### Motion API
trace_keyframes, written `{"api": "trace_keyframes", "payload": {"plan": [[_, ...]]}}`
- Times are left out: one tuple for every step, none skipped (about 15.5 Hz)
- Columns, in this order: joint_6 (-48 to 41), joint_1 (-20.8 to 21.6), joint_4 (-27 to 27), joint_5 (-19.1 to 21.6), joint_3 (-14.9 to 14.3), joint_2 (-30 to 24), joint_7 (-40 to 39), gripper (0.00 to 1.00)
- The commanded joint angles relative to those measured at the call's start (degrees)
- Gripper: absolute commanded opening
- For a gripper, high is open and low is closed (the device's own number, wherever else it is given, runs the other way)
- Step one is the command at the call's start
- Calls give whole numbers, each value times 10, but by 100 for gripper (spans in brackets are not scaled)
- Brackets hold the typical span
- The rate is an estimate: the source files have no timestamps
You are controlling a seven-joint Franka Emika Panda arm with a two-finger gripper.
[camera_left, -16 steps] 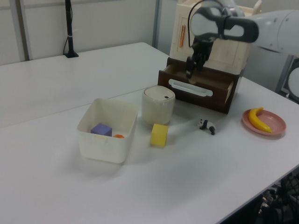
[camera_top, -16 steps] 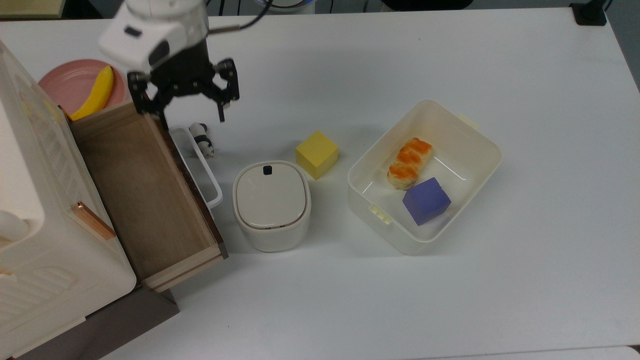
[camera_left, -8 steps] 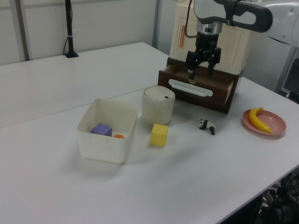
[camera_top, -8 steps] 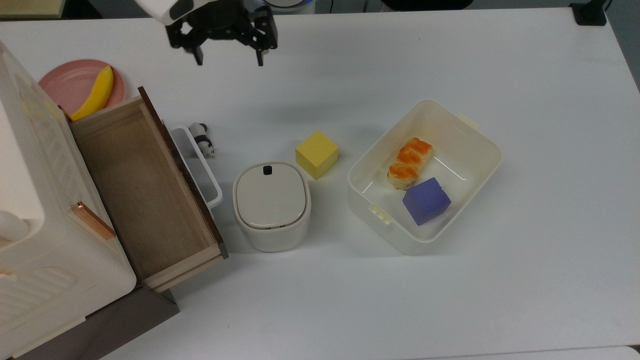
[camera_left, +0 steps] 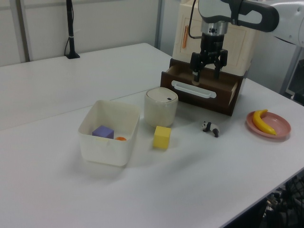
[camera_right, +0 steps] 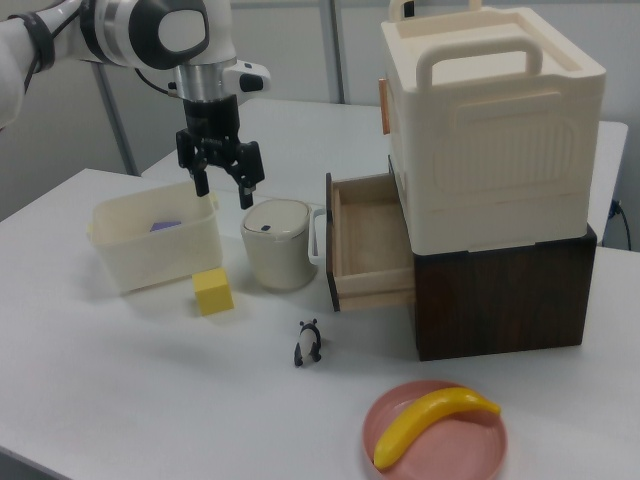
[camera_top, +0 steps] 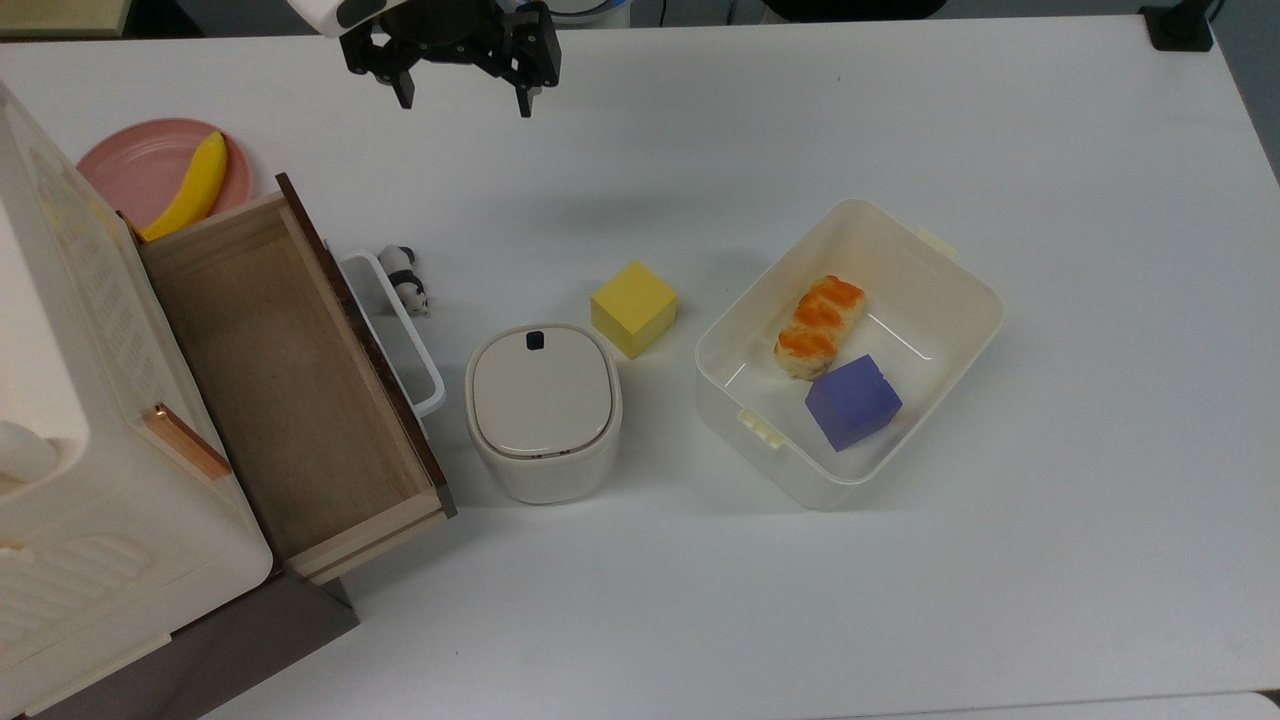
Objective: Slide open the drawer
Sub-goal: 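Release the handle and raise the gripper away from the drawer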
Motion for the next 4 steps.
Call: {"api": "trace_keyframes", "payload": {"plan": [[0, 5, -15, 6, -3, -11, 15, 100], [1, 6, -15, 5, -3, -9, 21, 100], [11, 6, -17, 6, -2, -9, 31, 100], [26, 7, -18, 6, -1, -9, 42, 100]]}}
